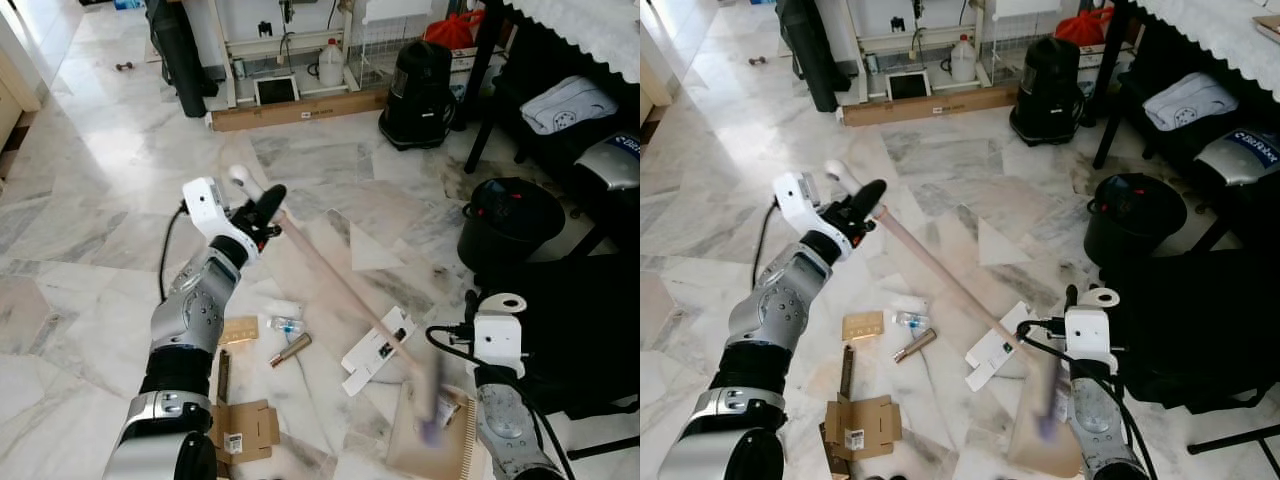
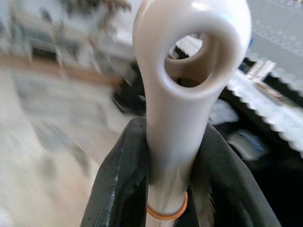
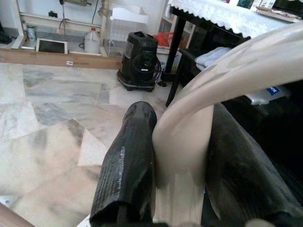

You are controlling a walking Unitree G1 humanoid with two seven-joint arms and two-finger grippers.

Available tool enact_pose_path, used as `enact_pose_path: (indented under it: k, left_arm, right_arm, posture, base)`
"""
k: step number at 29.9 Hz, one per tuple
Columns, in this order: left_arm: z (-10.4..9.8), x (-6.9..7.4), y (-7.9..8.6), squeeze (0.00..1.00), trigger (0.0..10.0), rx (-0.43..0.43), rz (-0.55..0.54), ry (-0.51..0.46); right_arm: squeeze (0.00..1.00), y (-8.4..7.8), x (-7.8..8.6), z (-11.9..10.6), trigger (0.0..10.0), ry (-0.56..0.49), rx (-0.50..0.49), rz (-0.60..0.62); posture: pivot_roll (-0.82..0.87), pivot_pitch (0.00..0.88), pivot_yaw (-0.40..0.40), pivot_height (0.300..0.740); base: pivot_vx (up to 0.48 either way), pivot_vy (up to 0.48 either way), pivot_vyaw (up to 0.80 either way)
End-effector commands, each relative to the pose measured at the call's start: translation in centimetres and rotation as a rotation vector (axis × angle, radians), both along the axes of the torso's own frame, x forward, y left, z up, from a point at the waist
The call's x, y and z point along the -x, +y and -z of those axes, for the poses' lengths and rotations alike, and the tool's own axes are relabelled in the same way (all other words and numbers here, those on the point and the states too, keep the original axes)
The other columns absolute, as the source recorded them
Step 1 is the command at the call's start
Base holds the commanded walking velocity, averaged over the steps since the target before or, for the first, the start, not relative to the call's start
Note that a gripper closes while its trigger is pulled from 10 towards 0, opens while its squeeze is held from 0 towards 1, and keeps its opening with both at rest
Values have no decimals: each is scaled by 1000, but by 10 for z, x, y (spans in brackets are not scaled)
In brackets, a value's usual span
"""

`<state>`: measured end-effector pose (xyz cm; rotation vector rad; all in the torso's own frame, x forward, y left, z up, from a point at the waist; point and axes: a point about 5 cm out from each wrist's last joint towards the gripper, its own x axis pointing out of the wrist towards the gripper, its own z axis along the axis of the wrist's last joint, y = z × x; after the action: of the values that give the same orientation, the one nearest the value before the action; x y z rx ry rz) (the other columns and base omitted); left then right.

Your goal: Sweep floor

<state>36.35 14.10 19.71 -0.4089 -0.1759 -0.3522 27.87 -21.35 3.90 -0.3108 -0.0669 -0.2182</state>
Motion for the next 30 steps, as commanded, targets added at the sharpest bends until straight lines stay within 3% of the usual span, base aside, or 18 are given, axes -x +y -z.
enact_pose_path:
  k: [1, 3, 7, 11, 13, 17, 21, 30]
  left_arm:
    - [-18, 5, 0, 0, 10000, -62, -30, -118]
    - [-24, 7, -2, 0, 10000, -116, -54, -173]
    - [-29, 8, -3, 0, 10000, -114, -69, -193]
    - [-24, 8, -8, 0, 10000, -183, -57, -200]
    - [-18, 8, -6, 0, 10000, -191, -71, -186]
    - [-16, 8, -6, 0, 10000, -209, -77, -191]
    - [-12, 11, -10, 0, 10000, -252, -78, -213]
    - [-9, 14, -18, 0, 10000, -282, -47, -227]
  right_arm:
    - [0, 2, 7, 14, 10000, 79, -32, 9]
    - [0, 1, 6, 13, 10000, 73, -34, 12]
    - [0, 1, 5, 11, 10000, 65, -34, 13]
    - [0, 0, 3, 9, 10000, 45, -64, 30]
    - [0, -7, 1, 2, 10000, -10, -167, 87]
    - [0, -11, -1, -3, 10000, -52, -241, 123]
    - [0, -23, -6, -20, 10000, -158, -316, 185]
    - [0, -37, -8, -46, 10000, -301, -286, 198]
  posture:
    - [111, 112, 52, 740]
    - [113, 110, 52, 740]
    - [110, 111, 52, 740]
    - [113, 112, 53, 740]
    - [114, 112, 55, 740]
    - [115, 111, 56, 740]
    - [110, 108, 56, 740]
    - [106, 99, 50, 740]
  base:
    - [0, 0, 0]
    - [0, 0, 0]
    - [0, 0, 0]
    - [0, 0, 0]
    - [0, 0, 0]
    - [0, 0, 0]
    - [0, 0, 0]
    - [0, 0, 0]
